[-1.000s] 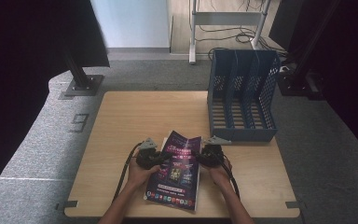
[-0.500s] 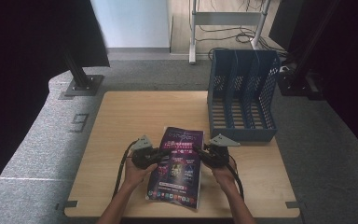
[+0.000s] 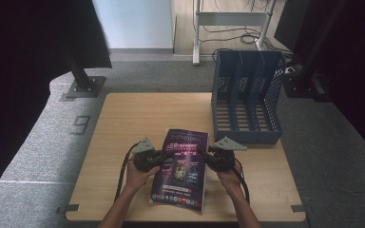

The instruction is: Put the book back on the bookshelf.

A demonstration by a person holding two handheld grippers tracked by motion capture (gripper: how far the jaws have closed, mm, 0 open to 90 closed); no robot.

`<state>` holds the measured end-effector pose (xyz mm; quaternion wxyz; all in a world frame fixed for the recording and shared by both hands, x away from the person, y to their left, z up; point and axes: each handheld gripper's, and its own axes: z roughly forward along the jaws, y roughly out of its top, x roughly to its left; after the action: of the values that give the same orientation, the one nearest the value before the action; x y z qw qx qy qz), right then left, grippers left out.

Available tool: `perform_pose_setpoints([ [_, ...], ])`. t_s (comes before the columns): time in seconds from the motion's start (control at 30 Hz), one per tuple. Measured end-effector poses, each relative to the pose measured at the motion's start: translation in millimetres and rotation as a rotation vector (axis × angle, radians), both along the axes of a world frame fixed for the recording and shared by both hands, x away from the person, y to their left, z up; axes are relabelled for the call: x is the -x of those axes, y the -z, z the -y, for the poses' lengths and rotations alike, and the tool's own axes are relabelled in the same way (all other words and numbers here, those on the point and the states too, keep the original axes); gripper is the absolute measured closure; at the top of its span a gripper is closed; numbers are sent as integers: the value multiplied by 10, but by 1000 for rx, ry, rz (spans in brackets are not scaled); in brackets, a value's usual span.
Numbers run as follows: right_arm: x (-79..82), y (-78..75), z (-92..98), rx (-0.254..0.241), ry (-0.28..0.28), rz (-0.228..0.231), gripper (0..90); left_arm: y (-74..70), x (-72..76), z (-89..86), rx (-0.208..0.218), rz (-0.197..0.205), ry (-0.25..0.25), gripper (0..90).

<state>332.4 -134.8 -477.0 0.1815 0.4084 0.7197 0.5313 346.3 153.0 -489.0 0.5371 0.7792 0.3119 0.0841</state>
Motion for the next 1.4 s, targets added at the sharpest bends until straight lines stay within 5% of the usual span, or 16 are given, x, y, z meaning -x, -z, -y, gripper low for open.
perform_pose_setpoints([
  [0.7, 54, -71, 32, -11, -6, 37, 730, -23, 2, -16, 12, 5, 8, 751],
  [1.4, 105, -138, 51, -17, -7, 74, 742, -91, 23, -53, 38, 22, 17, 819],
])
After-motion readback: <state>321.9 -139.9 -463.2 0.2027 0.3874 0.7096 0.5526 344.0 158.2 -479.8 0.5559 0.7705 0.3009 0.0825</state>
